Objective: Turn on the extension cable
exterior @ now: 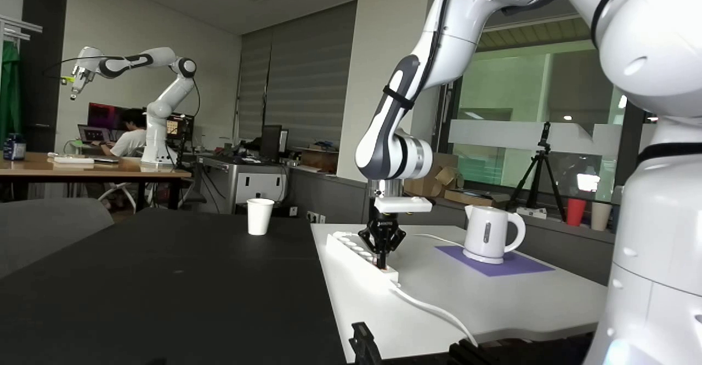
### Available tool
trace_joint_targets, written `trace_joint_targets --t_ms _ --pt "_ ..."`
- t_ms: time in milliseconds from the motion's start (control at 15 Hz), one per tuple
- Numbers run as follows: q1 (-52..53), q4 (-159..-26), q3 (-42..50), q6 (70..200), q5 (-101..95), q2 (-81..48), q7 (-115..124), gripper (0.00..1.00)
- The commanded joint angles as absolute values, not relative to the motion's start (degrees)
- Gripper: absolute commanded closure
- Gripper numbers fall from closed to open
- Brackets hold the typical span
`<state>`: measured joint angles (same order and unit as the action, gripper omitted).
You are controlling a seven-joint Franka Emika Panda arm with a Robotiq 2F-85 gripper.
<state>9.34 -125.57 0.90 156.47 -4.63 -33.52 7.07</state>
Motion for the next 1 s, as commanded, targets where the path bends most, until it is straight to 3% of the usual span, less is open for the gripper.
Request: trace_joint_targets --t_ms 0,333,600,933 --pt "9.66 -126.10 1.49 158.38 -5.15 -34.27 7.44 1.00" --pt "2.64 -127.64 -3.23 163.19 0.46 -35.40 1.87 1.00" --pt "-11.20 -127.95 -13.66 167.07 10.43 -38.01 -10.01 1.00" --pt "-26.76 -125.06 -24.32 162.55 19.21 -42.80 -22.81 1.00"
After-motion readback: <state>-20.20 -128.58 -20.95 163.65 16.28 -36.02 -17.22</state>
